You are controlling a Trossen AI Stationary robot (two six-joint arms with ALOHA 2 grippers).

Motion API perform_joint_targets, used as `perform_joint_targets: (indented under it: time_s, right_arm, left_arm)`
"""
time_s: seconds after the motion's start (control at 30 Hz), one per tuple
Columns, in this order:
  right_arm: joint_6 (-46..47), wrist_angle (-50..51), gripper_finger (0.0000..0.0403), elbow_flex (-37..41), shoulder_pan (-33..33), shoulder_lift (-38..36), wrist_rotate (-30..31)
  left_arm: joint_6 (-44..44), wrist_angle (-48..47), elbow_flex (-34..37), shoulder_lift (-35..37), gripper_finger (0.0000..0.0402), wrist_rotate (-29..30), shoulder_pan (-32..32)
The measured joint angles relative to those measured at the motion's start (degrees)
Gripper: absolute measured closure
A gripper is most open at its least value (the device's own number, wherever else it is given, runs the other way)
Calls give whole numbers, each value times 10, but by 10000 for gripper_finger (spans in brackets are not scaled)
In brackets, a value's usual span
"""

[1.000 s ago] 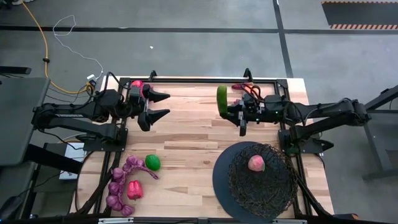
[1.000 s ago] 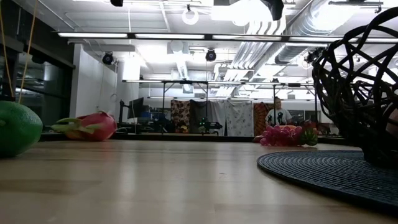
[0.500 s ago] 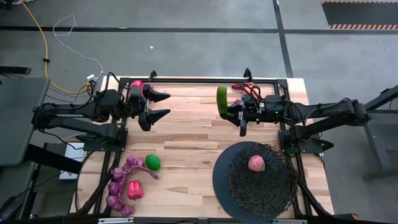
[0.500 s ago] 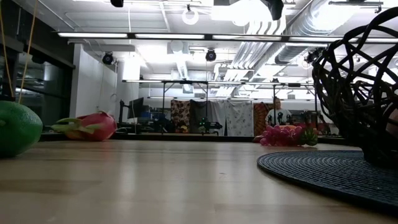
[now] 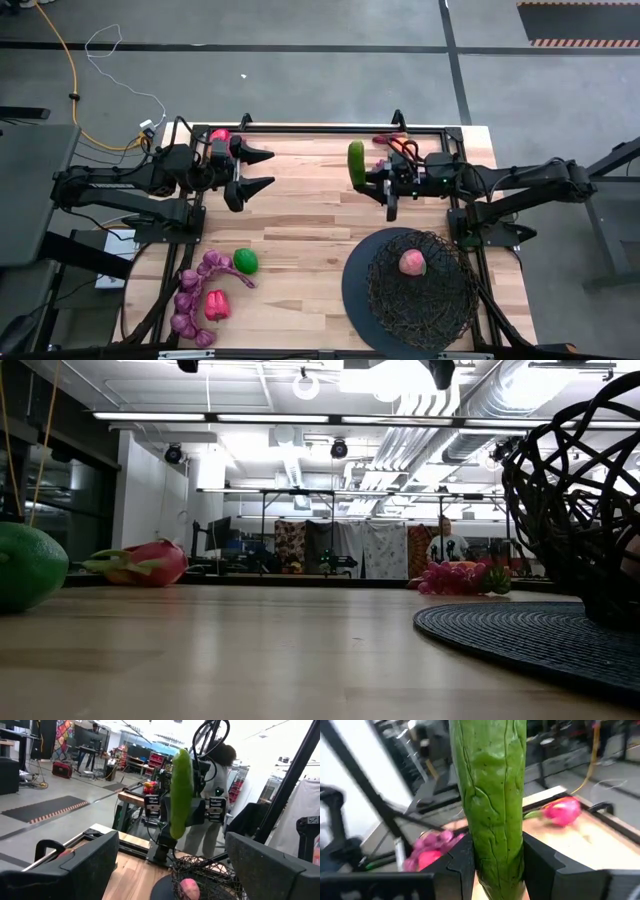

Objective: Build produce basket
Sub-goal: Put the green cucumber into the basket

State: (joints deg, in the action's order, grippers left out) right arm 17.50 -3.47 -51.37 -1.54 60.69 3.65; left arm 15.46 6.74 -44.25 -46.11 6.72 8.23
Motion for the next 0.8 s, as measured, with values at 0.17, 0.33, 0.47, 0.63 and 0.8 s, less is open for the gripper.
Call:
perform_joint_targets:
  time_s: [0.17,0.33,0.47,0.63,0.8]
  right_arm:
    - [3,121,284,-75,-12,0,-79]
    - [35,315,284,-165,-68,3,-82]
    - [130,440,284,-203,-141,3,-86]
    - [260,575,284,-203,-247,5,-92]
    - [407,606,284,-171,-358,6,-92]
  left_arm:
    - [3,-1,0,0,46,0,0]
    - [4,-1,0,0,46,1,0]
    - [4,-1,0,0,46,4,0]
    - [4,-1,0,0,46,19,0]
    - [-11,-2,0,0,46,29,0]
